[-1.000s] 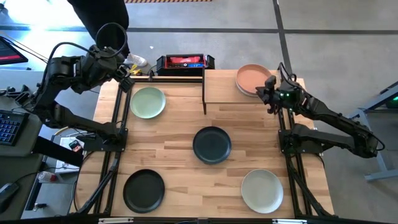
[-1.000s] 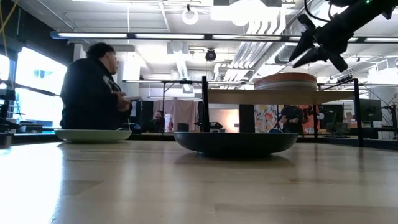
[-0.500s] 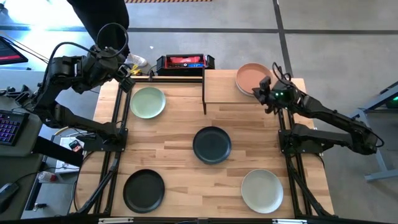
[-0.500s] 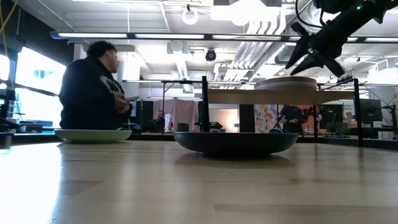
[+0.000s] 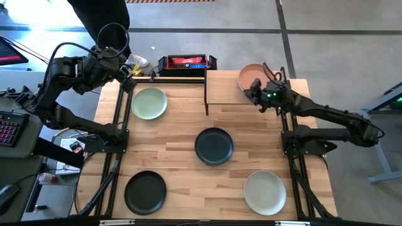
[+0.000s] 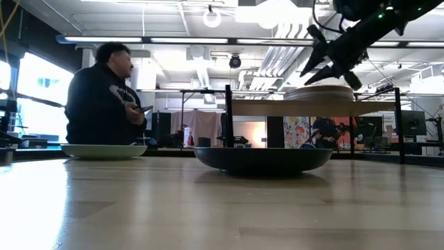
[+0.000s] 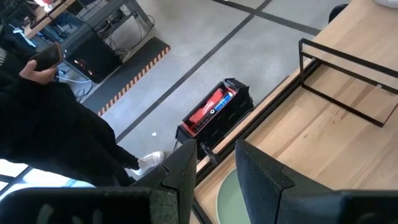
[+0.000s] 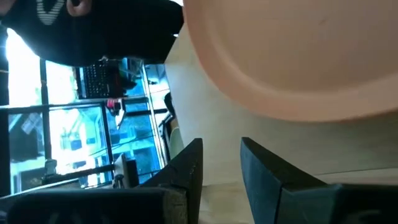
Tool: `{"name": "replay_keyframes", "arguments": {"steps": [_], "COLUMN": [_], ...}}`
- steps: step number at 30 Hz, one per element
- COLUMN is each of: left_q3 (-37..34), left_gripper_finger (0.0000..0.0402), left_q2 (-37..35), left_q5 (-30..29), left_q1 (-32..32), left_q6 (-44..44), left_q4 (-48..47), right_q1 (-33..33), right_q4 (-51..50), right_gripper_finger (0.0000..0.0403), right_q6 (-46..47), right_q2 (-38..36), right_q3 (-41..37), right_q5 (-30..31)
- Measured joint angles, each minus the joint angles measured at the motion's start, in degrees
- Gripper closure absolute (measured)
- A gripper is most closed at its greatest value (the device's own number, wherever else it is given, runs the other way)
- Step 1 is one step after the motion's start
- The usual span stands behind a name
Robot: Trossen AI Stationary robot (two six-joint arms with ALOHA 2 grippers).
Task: Place and stack plates onto a shelf
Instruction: Stack the brown plate on the gray plate on the shelf
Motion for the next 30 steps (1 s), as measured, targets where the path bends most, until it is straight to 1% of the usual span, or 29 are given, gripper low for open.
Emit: {"name": "replay_keyframes", "arguments": {"steps": [2, 7, 11, 21, 27, 30], "left_q3": [0.0, 0.0, 0.0, 0.0, 0.0, 0.0], "left_gripper_finger": [0.0302, 0.0302, 0.0302, 0.0302, 0.0302, 0.0302], "left_q2": [0.2, 0.2, 0.2, 0.2, 0.2, 0.2], "left_q5": [0.0, 0.0, 0.0, 0.0, 0.0, 0.0], "left_q1": [0.0, 0.0, 0.0, 0.0, 0.0, 0.0], "left_q6": [0.0, 0.4, 0.4, -0.1, -1.6, -1.6], "left_q4": [1.0, 2.4, 2.4, 2.4, 2.3, 2.3], "right_q1": [1.3, 4.9, 6.1, 6.2, 6.2, 6.2], "right_q4": [1.2, 1.0, 0.8, -0.1, -3.0, -5.7], "right_gripper_finger": [0.0315, 0.0315, 0.0315, 0.0315, 0.0315, 0.0315], "right_q6": [1.4, 5.4, 7.6, 10.4, 11.5, 12.0], "right_q2": [1.1, 2.8, 2.9, 2.7, 1.3, 0.0], "right_q3": [0.0, 0.0, 0.0, 0.0, 0.0, 0.0], "right_q5": [1.7, 9.5, 13.8, 16.6, 16.9, 18.3]}}
